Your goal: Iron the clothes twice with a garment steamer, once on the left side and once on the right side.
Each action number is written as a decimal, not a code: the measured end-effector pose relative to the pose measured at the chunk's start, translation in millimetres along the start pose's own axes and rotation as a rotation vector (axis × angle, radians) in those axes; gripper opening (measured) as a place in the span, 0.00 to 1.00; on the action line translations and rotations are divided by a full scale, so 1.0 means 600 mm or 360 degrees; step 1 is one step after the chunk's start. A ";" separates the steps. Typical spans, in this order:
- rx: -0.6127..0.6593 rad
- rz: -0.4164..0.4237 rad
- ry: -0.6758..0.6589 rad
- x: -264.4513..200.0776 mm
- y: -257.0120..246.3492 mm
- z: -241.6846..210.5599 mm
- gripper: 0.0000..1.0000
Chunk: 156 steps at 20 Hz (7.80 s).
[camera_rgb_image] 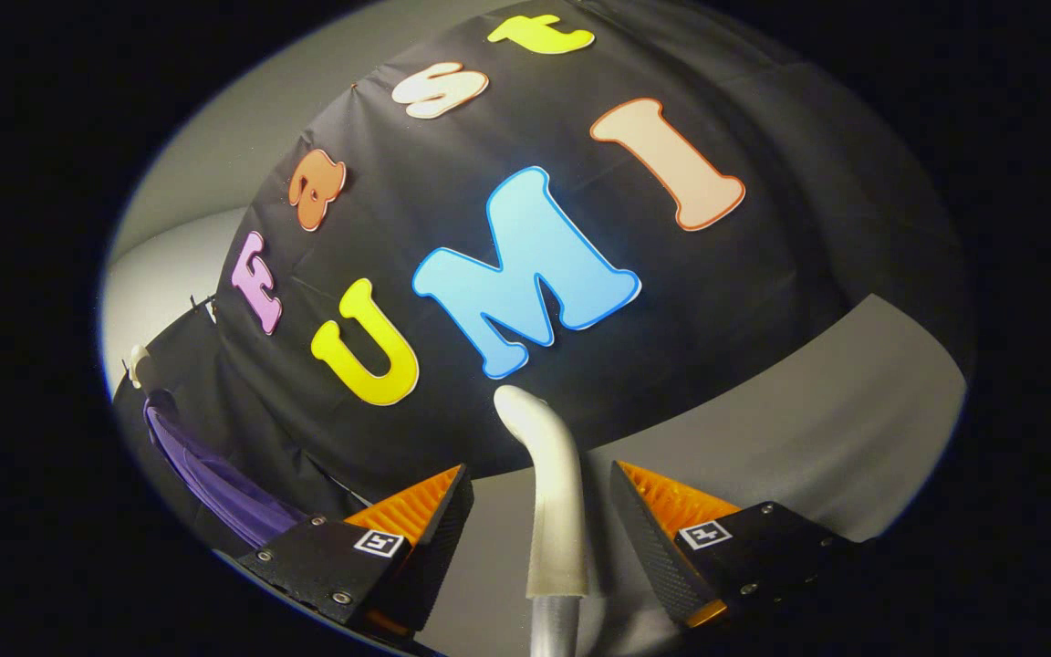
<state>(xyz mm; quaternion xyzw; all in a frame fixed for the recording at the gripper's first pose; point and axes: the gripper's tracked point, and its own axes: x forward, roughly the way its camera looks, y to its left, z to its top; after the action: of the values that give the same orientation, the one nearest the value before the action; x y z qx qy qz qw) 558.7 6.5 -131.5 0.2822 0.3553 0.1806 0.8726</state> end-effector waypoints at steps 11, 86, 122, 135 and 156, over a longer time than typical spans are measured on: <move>0.0082 0.0099 0.0324 0.050 -0.036 -0.065 0.79; -0.1170 -0.0207 -0.1012 -0.238 0.661 -0.451 0.38; -0.1119 -0.0255 -0.0275 -0.202 0.349 -0.835 0.38; -0.1059 0.0095 -0.0771 -0.277 0.557 -0.670 0.38; -0.1149 0.0352 -0.1091 -0.218 0.929 -0.486 0.37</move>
<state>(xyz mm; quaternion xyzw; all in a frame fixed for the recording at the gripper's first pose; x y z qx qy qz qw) 195.3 477.6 110.9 0.0415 -0.0684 0.2801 0.9566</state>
